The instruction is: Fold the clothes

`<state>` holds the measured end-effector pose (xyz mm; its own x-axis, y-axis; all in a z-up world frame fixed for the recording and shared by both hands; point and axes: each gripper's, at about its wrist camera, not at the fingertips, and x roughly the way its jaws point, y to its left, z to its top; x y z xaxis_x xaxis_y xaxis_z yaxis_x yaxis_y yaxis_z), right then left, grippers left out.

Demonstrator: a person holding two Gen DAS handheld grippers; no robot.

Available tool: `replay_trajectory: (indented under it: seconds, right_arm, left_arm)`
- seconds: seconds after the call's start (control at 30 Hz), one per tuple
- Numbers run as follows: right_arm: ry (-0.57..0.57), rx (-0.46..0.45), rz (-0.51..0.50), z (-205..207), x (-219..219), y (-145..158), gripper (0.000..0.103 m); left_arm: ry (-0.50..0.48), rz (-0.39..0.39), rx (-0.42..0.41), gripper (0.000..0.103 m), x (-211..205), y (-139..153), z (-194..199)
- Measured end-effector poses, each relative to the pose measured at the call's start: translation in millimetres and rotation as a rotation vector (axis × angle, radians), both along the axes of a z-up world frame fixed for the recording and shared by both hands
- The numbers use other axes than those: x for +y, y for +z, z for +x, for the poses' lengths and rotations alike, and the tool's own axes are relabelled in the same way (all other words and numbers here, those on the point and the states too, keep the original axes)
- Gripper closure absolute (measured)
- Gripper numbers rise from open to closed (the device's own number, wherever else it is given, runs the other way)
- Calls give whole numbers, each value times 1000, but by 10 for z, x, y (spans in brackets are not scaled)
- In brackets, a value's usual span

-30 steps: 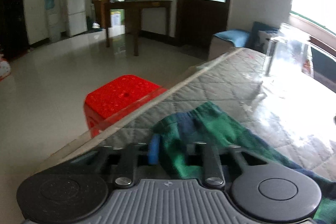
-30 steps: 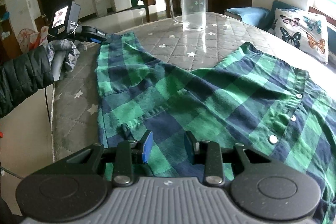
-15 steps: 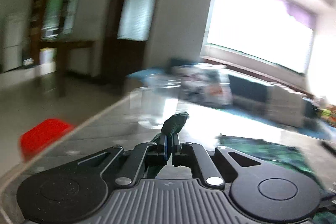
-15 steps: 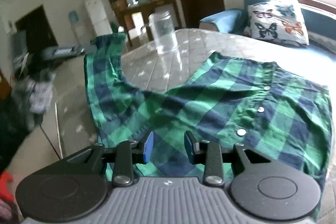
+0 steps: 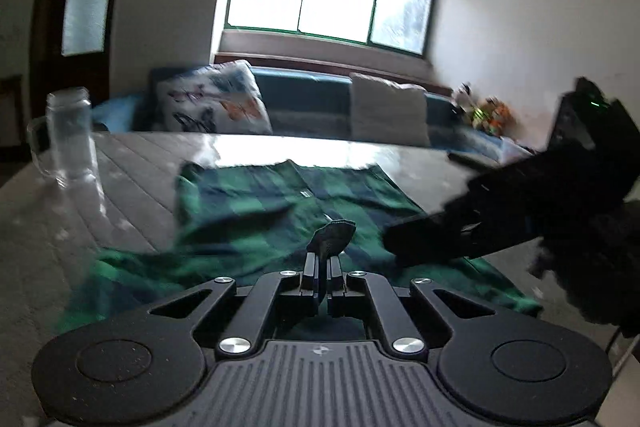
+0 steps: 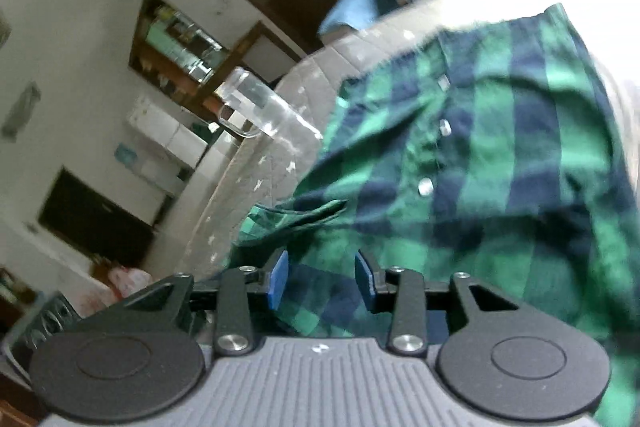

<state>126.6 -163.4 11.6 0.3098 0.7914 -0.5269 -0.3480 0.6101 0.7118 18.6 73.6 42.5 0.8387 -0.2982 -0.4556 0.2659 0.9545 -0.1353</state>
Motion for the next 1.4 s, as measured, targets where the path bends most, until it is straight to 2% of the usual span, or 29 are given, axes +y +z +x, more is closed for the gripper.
replay_trajectory:
  seconds: [0.07, 0.27, 0.5, 0.7, 0.77, 0.8, 0.9, 1.03, 1.13, 1.2, 1.27, 1.33, 1.4]
  right_arm:
    - [-28, 75, 40, 61, -35, -137, 60]
    - [-58, 185, 109, 160, 5, -390, 57]
    - [-71, 235, 154, 173, 50, -509, 57]
    - [-31, 235, 129, 186, 160, -523, 59]
    - [-13, 238, 109, 174, 220, -543, 65]
    - [-5, 239, 99, 169, 247, -550, 77]
    - [4, 220, 76, 157, 277, -511, 94]
    - [14, 143, 72, 156, 260, -285, 95]
    - [20, 89, 87, 169, 251, -68, 95]
    - [26, 56, 101, 170, 256, 73, 96]
    - [32, 23, 112, 188, 285, 225, 96]
    - [41, -6, 122, 201, 323, 369, 96]
    - [51, -34, 130, 205, 363, 502, 96]
  left_arm:
    - [-21, 15, 7, 99, -61, -51, -16]
    - [-54, 44, 23, 99, -142, -148, 1]
    - [-76, 61, 37, 99, -198, -209, 50]
    - [-94, 68, 35, 99, -243, -214, 26]
    - [-98, 70, 35, 99, -250, -212, 17]
    - [-99, 73, 38, 98, -239, -211, 10]
    - [-86, 94, 21, 95, -162, -197, -65]
    - [17, 149, -35, 87, 50, -155, -244]
    - [165, 184, -53, 72, 290, -153, -339]
    - [271, 212, -51, 69, 450, -182, -373]
    - [370, 248, -42, 56, 581, -227, -399]
    - [426, 247, -13, 53, 711, -276, -417]
    - [442, 245, 11, 51, 782, -318, -416]
